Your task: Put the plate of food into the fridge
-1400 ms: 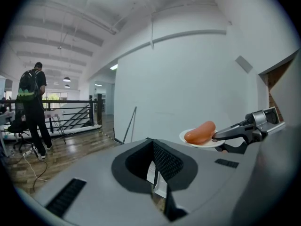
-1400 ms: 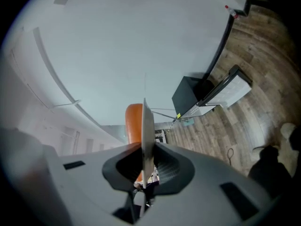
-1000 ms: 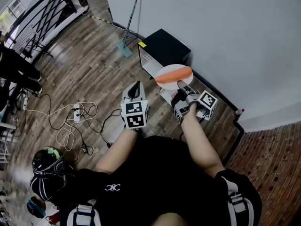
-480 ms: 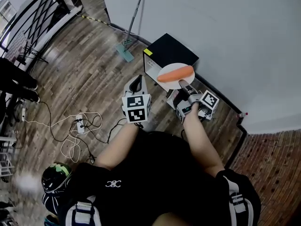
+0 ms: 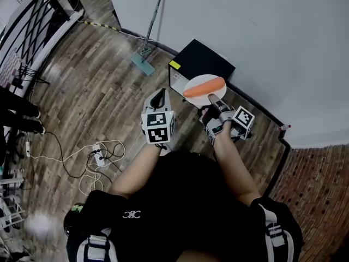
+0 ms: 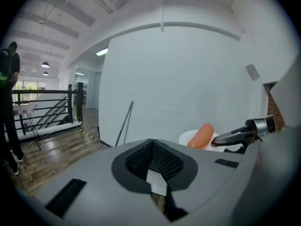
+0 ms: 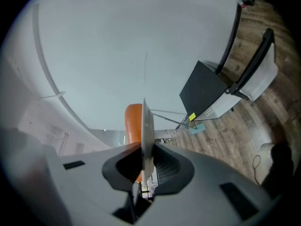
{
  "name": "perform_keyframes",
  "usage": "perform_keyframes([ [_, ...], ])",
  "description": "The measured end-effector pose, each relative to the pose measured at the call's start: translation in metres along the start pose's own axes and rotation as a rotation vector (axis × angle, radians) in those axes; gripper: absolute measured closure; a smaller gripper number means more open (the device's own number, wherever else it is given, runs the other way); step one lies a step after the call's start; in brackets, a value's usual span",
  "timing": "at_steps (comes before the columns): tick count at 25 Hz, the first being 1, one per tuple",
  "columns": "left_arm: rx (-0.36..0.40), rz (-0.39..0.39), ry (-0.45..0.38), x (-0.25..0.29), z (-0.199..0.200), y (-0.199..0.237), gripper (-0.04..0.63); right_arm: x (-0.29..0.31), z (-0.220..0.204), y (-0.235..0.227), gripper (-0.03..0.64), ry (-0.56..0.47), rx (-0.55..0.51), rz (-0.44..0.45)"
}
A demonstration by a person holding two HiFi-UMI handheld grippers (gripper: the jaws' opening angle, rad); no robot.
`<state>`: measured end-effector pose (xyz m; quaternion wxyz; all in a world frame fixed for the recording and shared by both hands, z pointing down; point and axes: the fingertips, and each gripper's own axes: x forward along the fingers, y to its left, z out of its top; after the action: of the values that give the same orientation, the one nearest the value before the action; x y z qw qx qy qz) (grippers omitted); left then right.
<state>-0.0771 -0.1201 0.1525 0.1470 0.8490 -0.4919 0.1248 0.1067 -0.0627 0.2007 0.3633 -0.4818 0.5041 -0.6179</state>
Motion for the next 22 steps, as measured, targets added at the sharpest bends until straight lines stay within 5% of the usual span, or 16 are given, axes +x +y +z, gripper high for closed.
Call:
perform_keyframes([
  [11, -0.001, -0.102, 0.036, 0.035, -0.012, 0.032, 0.595, 0.032, -0.013, -0.022, 0.563, -0.049, -0.003, 0.007],
  [22, -0.076, -0.040, 0.141, 0.090, -0.124, 0.066, 0.595, 0.088, -0.024, -0.150, 0.563, 0.079, -0.021, -0.112],
])
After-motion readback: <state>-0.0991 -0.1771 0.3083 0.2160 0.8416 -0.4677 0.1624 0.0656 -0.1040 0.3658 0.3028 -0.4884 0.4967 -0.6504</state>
